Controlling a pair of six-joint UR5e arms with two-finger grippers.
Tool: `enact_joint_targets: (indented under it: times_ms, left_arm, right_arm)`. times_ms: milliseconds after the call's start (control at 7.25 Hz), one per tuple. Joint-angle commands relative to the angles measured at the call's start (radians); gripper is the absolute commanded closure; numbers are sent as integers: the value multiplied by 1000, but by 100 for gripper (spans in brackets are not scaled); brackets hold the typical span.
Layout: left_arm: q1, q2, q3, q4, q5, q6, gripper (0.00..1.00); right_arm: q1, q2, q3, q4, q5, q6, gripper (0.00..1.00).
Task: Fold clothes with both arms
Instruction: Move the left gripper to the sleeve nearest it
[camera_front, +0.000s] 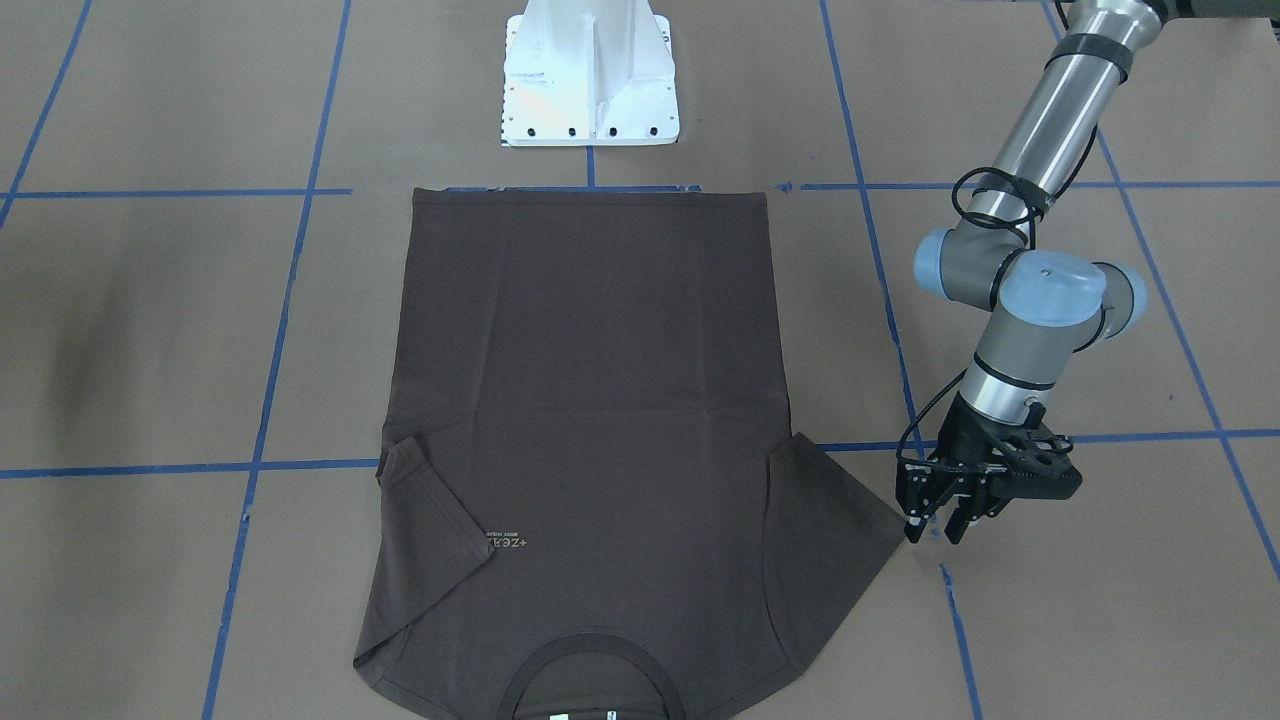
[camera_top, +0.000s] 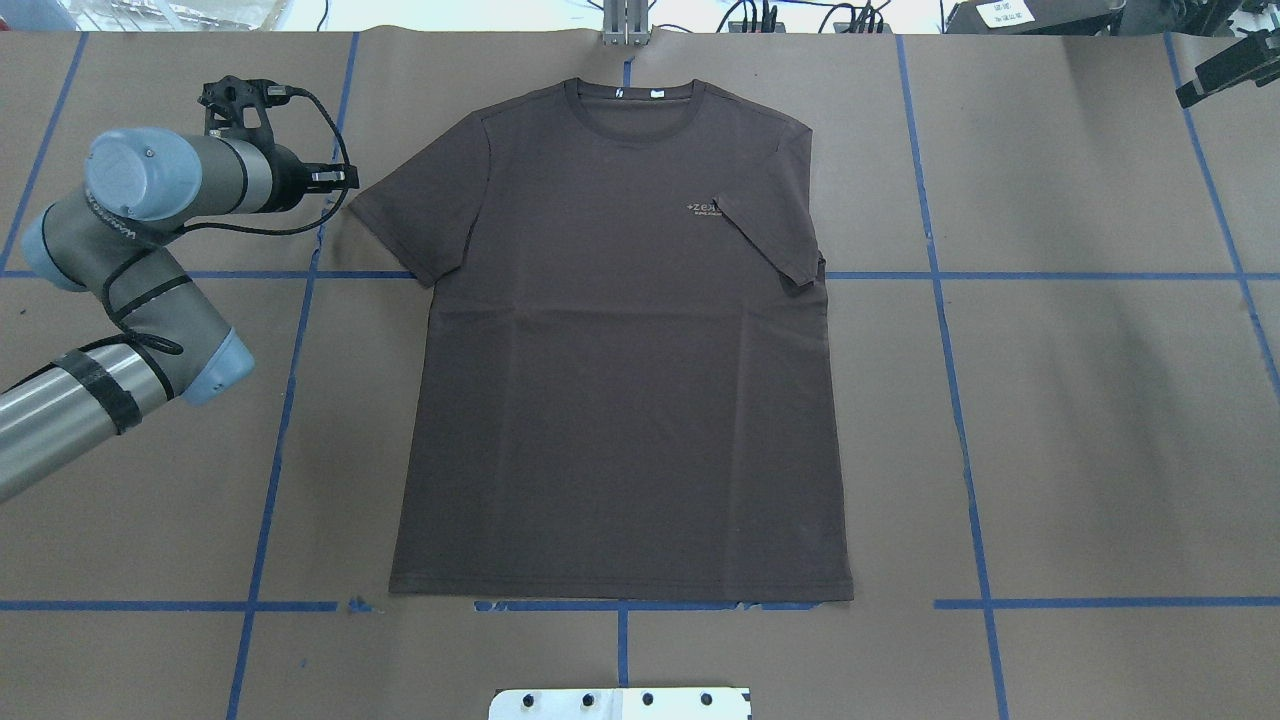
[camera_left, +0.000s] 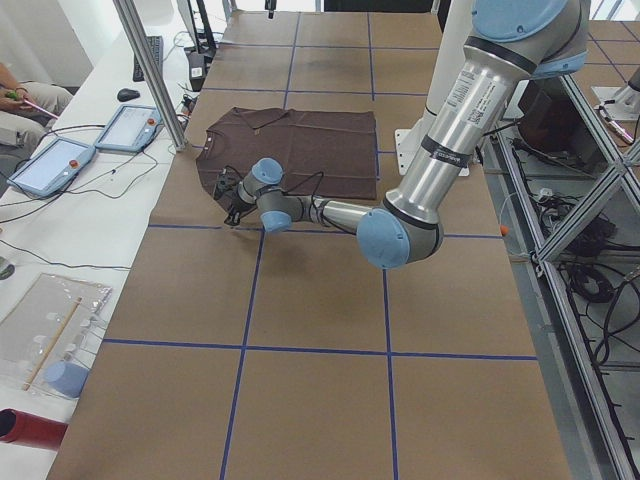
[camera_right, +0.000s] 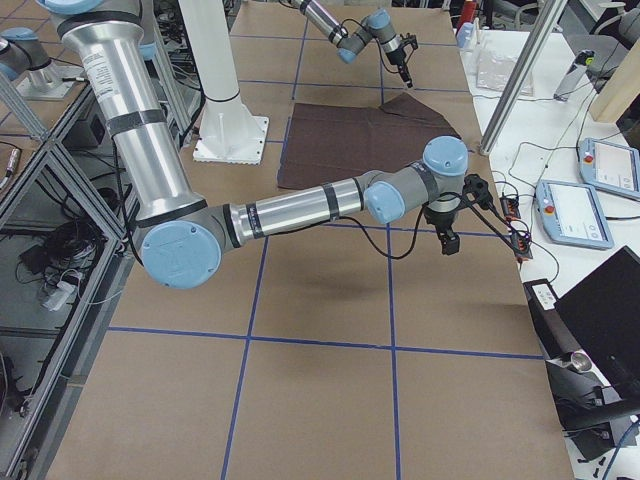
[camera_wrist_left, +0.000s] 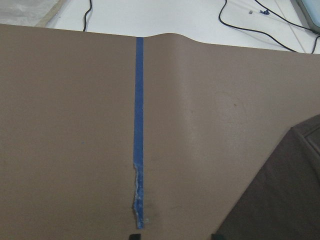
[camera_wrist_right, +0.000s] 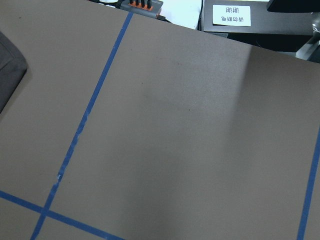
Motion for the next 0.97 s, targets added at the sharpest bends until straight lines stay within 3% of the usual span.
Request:
enact_joint_targets:
  times_ms: [0, 828]
  left_arm:
    - [21, -5, 6, -3, 0, 0, 45]
    - [28, -9, 17, -3, 0, 0, 50]
  right_arm:
    - [0, -1, 0, -1, -2, 0, 0]
    - [0, 1, -6, -3, 0, 0, 0]
